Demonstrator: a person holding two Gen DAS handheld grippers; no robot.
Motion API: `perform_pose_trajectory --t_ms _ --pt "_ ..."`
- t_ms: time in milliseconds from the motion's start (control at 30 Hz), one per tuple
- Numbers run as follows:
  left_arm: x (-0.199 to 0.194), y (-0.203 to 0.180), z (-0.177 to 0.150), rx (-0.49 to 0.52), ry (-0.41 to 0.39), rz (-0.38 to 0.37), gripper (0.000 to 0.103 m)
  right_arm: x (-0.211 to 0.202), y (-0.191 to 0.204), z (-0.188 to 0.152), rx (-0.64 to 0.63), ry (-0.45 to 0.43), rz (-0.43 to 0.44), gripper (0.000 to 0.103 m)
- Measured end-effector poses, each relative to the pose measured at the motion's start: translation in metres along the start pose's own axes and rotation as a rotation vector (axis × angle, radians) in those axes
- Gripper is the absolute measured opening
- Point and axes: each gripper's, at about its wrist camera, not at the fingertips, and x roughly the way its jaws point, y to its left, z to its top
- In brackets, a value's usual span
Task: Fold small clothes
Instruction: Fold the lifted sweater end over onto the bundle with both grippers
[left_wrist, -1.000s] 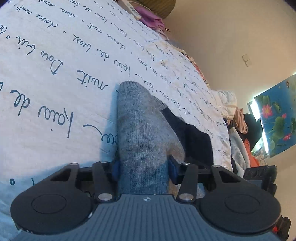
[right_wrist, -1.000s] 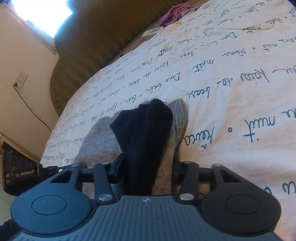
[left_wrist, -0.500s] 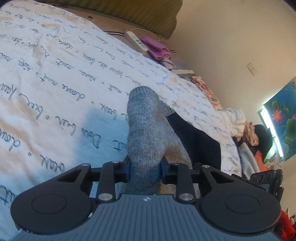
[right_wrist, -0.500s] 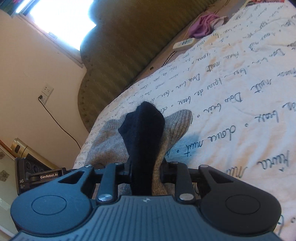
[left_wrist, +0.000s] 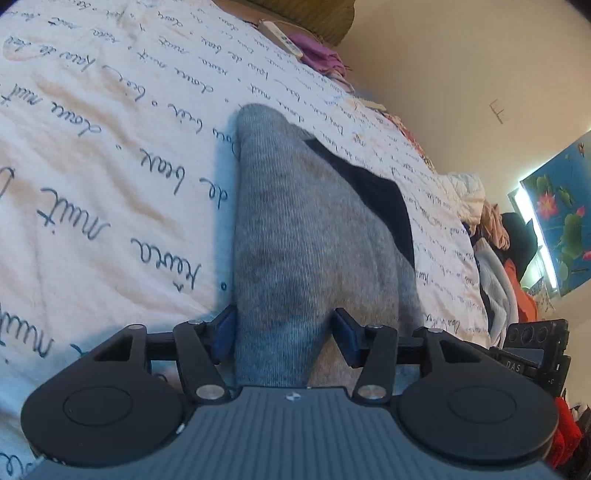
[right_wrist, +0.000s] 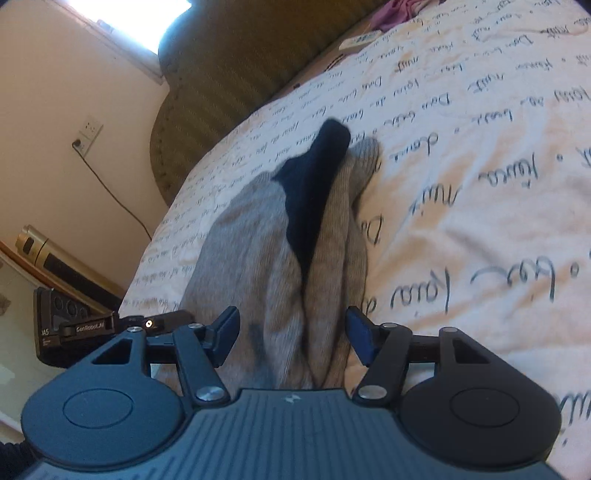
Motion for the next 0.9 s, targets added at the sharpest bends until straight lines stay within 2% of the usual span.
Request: perform_pose_trajectory --t_ms 33,67,100,133,200,267,367,433,467,533,600,667,767,800,833,900 --pt "0.004 -0.002 -0.002 0.006 -0.001 0.007 0.048 0.004 0.001 -0.004 0.002 0.012 -0.003 0.06" --pt "0.006 -0.004 -0.002 0.026 -0.002 0.023 0.023 0.008 0.001 -0.007 0.005 0.027 -0.008 0.053" --pt "0.005 -0.005 -0.002 0.032 0.002 0.034 0.017 0.012 -0.002 -0.007 0.015 0.045 -0.006 0.025" --pt "0.002 -0.004 -0.001 0.021 0.008 0.038 0.016 0.012 -0.003 -0.007 0.028 0.048 0.008 0.019" --pt "-0.01 -0.008 -0.001 0.05 0.004 0.042 0.015 0.0 0.005 -0.008 -0.009 0.033 0.026 0.017" --pt "-0.018 -0.008 -0.007 0.074 0.008 0.053 0.015 -0.007 0.011 -0.013 -0.039 0.039 0.026 0.017" --pt "-0.008 0.002 -0.017 0.07 0.034 0.097 0.019 0.005 0.002 -0.027 -0.038 0.071 -0.006 0.018" --pt "-0.014 0.002 -0.018 0.052 0.019 0.076 0.021 0.002 -0.007 -0.026 0.02 0.038 0.034 0.02" --pt "-0.022 -0.002 -0.017 0.053 0.011 0.063 0.027 -0.002 -0.009 -0.022 0.049 0.03 0.037 0.021" --pt "-0.047 -0.011 -0.015 0.092 -0.056 0.069 0.026 -0.021 -0.005 -0.015 0.046 -0.025 0.018 0.038" --pt "-0.073 -0.026 -0.011 0.157 -0.171 0.073 0.028 -0.04 0.003 -0.002 0.001 -0.127 0.008 0.052" --pt "-0.084 -0.045 -0.004 0.225 -0.278 0.105 0.034 -0.045 0.013 0.018 -0.028 -0.198 0.011 0.055" --pt "-0.058 -0.076 -0.003 0.357 -0.363 0.208 0.05 -0.02 0.04 0.049 -0.088 -0.262 -0.014 0.055" --pt "-0.041 -0.085 -0.006 0.408 -0.371 0.262 0.047 -0.007 0.047 0.057 -0.102 -0.268 -0.022 0.055" --pt "-0.022 -0.092 -0.009 0.458 -0.353 0.306 0.047 0.008 0.052 0.065 -0.101 -0.269 -0.038 0.055" --pt "0.013 -0.098 -0.016 0.518 -0.267 0.34 0.048 0.045 0.051 0.076 -0.082 -0.21 -0.08 0.055"
